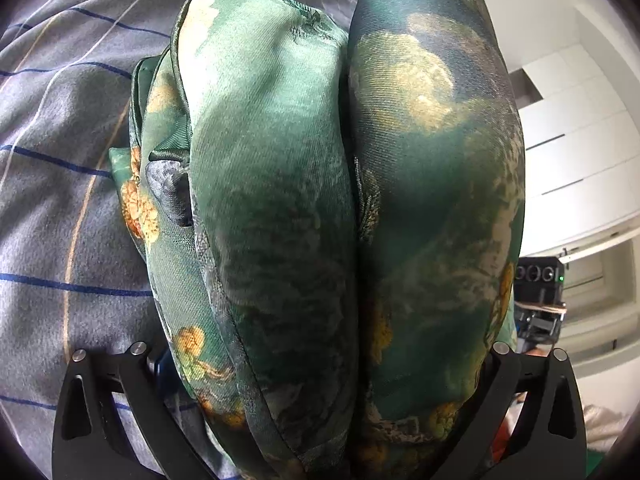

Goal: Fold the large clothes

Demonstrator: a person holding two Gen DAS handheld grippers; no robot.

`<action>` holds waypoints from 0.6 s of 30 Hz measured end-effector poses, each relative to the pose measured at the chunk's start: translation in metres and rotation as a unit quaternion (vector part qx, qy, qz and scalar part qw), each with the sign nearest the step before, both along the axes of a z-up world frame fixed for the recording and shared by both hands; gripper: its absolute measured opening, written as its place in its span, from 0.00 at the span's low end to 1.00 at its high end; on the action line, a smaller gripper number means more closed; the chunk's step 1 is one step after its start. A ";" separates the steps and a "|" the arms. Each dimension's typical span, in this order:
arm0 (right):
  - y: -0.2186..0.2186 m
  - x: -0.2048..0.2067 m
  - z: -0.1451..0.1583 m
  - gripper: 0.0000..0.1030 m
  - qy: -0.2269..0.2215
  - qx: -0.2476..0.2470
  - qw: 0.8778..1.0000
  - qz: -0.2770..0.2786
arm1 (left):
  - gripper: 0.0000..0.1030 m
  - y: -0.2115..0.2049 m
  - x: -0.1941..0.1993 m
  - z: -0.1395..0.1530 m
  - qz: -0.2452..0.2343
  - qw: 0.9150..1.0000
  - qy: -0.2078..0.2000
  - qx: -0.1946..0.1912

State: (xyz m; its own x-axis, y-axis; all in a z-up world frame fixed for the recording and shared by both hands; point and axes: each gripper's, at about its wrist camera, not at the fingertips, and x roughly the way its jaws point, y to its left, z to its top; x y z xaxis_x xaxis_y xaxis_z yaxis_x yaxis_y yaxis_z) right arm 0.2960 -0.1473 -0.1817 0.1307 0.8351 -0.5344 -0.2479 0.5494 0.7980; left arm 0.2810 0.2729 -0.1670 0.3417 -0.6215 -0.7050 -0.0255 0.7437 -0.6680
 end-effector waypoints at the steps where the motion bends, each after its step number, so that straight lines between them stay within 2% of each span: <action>1: 0.004 0.003 -0.004 0.84 0.002 0.005 1.000 -0.003 | 1.00 -0.010 0.001 -0.001 0.002 1.000 0.001 0.000; 3: 0.013 0.009 -0.009 0.84 0.001 0.006 1.000 -0.004 | 0.99 -0.010 0.002 -0.001 0.014 1.000 0.000 -0.001; 5: 0.024 0.013 -0.003 0.76 -0.021 -0.021 1.000 0.004 | 0.88 -0.010 -0.004 0.005 0.035 0.999 -0.009 0.008; 7: 0.031 0.007 0.015 0.66 -0.066 -0.050 0.996 0.014 | 0.67 -0.014 -0.016 0.022 0.049 0.998 -0.032 0.026; 9: 0.034 -0.005 0.032 0.63 -0.108 -0.060 0.992 0.022 | 0.59 -0.021 -0.031 0.050 0.052 0.996 -0.066 0.041; 13: 0.031 -0.020 0.074 0.63 -0.191 -0.042 0.980 0.029 | 0.57 -0.033 -0.037 0.093 0.057 0.990 -0.119 0.040; 16: 0.022 -0.001 0.099 0.63 -0.226 -0.022 0.974 0.025 | 0.57 -0.040 -0.013 0.122 0.059 0.985 -0.154 0.040; 18: 0.019 0.019 0.110 0.63 -0.240 -0.017 0.970 0.022 | 0.57 -0.046 0.020 0.133 0.056 0.984 -0.165 0.046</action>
State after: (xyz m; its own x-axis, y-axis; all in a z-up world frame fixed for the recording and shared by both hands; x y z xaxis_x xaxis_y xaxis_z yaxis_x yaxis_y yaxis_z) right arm 0.3147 -0.1287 -0.0714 0.3367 0.8278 -0.4487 -0.6095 0.5548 0.5663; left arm 0.3010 0.2267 -0.0342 0.6247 -0.5055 -0.5951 0.0958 0.8060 -0.5841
